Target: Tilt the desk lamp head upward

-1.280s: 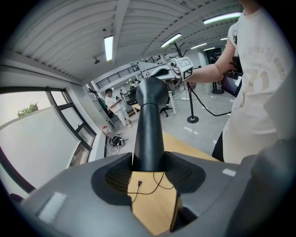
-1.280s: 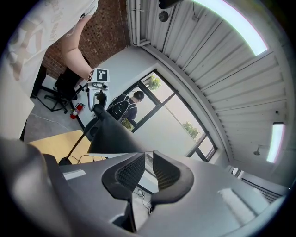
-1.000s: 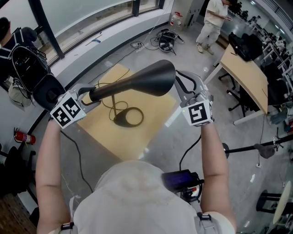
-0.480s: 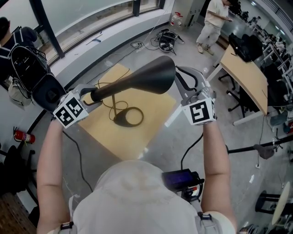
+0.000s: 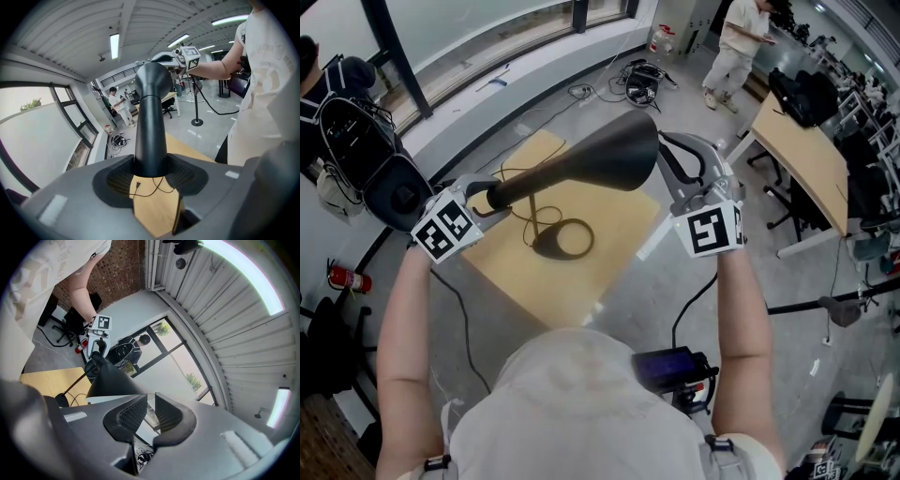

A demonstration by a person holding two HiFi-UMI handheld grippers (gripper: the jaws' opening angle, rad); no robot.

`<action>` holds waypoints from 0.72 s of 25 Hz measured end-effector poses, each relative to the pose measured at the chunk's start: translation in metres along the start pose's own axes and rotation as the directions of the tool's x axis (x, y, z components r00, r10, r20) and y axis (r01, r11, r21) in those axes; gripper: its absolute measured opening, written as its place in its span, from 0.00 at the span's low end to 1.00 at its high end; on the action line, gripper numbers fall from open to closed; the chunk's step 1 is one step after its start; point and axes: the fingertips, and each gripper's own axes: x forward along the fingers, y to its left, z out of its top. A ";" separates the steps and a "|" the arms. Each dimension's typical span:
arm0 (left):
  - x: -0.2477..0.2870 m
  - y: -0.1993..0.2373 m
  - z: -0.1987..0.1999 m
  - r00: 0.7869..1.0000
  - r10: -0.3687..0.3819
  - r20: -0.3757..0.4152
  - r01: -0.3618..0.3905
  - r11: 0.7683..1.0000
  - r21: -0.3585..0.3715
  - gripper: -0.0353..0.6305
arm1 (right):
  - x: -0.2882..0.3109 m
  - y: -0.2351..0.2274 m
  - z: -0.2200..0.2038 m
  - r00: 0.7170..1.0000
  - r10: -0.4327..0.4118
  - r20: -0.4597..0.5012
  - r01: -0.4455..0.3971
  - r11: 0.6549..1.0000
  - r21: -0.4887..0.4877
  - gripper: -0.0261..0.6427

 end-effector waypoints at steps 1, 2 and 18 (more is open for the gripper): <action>0.001 0.000 0.000 1.000 0.000 0.000 0.000 1.000 -0.003 0.39 | 0.000 -0.001 0.001 1.000 0.000 0.002 0.000 1.000 -0.002 0.13; 0.002 0.000 0.000 1.000 0.000 0.000 0.000 1.000 -0.006 0.39 | 0.001 -0.002 0.002 1.000 -0.001 0.003 0.001 1.000 -0.003 0.13; 0.010 -0.003 -0.002 1.000 0.007 0.001 -0.007 0.999 -0.032 0.39 | 0.003 -0.008 0.018 1.000 -0.012 0.025 0.013 0.999 -0.041 0.13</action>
